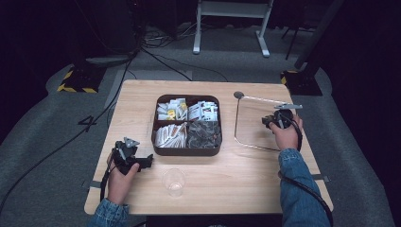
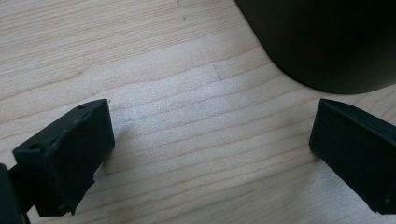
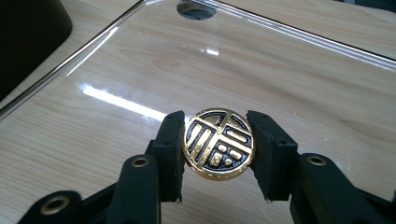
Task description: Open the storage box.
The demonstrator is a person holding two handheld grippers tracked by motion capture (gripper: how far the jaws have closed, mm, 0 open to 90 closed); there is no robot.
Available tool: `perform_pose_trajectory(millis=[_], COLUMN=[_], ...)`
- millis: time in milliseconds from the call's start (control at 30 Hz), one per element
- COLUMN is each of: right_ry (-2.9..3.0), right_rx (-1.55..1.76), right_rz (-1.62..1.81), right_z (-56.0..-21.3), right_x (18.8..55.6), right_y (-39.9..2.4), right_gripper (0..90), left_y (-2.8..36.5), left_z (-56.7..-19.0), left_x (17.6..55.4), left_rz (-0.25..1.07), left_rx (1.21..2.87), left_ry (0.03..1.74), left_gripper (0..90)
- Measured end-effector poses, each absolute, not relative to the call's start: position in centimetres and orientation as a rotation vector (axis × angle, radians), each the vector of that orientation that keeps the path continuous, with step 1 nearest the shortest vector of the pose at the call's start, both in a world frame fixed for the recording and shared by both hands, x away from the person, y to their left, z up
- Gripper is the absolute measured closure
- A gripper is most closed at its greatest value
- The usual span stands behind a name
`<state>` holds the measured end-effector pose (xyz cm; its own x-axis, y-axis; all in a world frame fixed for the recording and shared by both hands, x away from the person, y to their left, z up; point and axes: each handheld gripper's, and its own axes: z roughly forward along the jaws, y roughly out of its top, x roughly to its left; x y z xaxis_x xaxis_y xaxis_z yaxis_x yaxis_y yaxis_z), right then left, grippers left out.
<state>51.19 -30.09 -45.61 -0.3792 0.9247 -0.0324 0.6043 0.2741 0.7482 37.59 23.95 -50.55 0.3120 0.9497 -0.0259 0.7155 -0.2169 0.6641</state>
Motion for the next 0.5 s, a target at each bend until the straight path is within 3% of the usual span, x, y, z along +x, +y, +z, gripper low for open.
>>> perform_pose_trajectory(millis=[500], right_ry=[2.111], right_rx=[1.390], right_rz=[0.882], right_z=[-47.7], right_x=[51.1], right_y=[-29.9], right_gripper=[58.3], left_y=[23.9], left_z=[-50.6], left_x=[37.6], left_rz=[0.528], left_rx=[2.007], left_ry=[1.469], left_gripper=[0.3])
